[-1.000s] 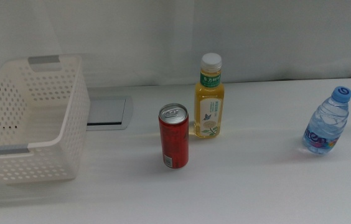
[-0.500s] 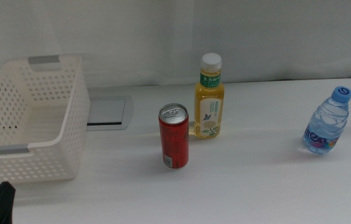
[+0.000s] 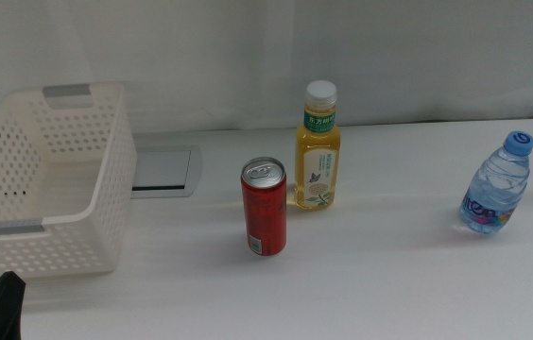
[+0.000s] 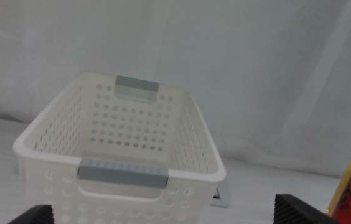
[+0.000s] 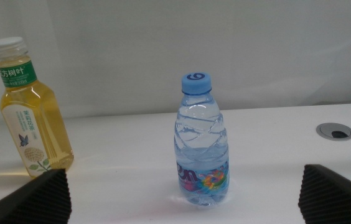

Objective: Use arms to grab the bottles and put them into the dustbin to the left of the table.

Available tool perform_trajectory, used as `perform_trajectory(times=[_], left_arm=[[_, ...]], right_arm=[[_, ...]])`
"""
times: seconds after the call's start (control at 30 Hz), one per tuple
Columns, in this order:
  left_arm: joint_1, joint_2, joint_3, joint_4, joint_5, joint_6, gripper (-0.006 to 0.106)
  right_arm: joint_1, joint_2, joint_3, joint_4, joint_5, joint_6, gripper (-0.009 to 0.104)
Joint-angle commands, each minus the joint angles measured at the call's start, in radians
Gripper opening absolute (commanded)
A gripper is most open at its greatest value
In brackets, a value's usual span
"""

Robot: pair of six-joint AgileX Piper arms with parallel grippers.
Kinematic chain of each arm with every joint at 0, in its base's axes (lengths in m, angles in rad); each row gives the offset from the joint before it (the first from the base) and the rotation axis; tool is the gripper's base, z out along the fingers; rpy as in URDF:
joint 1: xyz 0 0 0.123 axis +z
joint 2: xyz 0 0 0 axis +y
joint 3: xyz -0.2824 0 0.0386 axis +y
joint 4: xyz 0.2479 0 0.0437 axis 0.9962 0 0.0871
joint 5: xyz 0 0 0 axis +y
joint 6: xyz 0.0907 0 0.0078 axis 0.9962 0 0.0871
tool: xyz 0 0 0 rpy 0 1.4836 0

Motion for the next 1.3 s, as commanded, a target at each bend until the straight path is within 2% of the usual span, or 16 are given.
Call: perform_trajectory(times=[0.0, 0.3, 0.57, 0.7, 0.83, 0.9, 1.17, 1.27], left_arm=[[-0.003, 0.000, -0.028, 0.002, 0.006, -0.005, 0.093], [-0.003, 0.092, -0.284, 0.000, 0.230, 0.120, 0.092], [-0.003, 0.264, -0.434, -0.035, 0.239, 0.145, 0.089], [-0.007, 0.333, -0.505, -0.035, 0.234, 0.248, 0.089], [-0.081, 0.358, -0.538, -0.035, 0.167, 0.323, 0.089], [-0.170, 0.372, -0.540, -0.035, 0.151, 0.369, 0.089], [-0.390, 0.452, -0.540, -0.035, 0.133, 0.370, 0.089], [-0.401, 0.462, -0.540, -0.035, 0.126, 0.382, 0.089]], right_arm=[[-0.007, -0.003, 0.019, 0.000, -0.018, 0.000, 0.103], [-0.007, -0.003, 0.019, 0.000, -0.020, 0.000, 0.103], [-0.007, -0.003, 0.019, 0.000, -0.020, 0.000, 0.103], [-0.007, -0.003, 0.019, 0.000, -0.020, 0.000, 0.103], [-0.007, -0.003, 0.019, 0.000, -0.020, 0.000, 0.103], [-0.007, -0.003, 0.019, 0.000, -0.020, 0.000, 0.103], [-0.007, -0.003, 0.019, 0.000, -0.020, 0.000, 0.103], [-0.007, -0.003, 0.019, 0.000, -0.020, 0.000, 0.103]])
